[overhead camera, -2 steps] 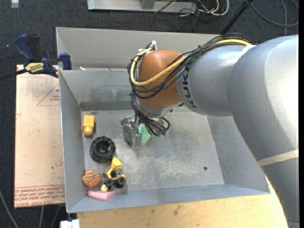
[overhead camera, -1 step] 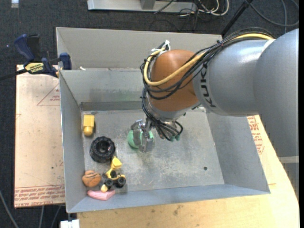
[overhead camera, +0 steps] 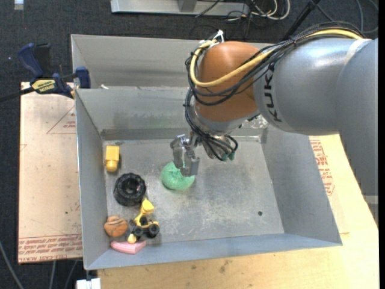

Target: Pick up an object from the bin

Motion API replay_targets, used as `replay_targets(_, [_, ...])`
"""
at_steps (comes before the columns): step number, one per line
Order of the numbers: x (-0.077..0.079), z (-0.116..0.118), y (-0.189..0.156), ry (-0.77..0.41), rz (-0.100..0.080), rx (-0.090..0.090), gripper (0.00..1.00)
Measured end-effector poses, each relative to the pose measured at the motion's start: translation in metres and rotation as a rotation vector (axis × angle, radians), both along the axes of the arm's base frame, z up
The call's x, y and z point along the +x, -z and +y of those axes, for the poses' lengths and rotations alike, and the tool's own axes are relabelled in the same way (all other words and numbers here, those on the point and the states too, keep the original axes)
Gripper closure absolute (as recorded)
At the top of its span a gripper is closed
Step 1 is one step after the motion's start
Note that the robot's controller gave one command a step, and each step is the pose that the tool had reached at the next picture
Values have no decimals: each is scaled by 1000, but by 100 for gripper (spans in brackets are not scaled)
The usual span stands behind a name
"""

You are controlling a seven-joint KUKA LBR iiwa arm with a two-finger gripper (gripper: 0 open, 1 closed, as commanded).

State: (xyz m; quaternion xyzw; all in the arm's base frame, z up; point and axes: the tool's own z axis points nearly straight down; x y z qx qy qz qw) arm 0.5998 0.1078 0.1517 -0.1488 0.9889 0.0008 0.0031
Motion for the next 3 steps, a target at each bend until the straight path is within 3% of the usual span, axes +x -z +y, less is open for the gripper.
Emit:
replay_targets(1, [8,-25,-24,-29,6,0,100])
replay_targets(2, [-51,-18,-15,160,7,0,0])
replay_targets(3, [-50,-18,-15,160,6,-1,0])
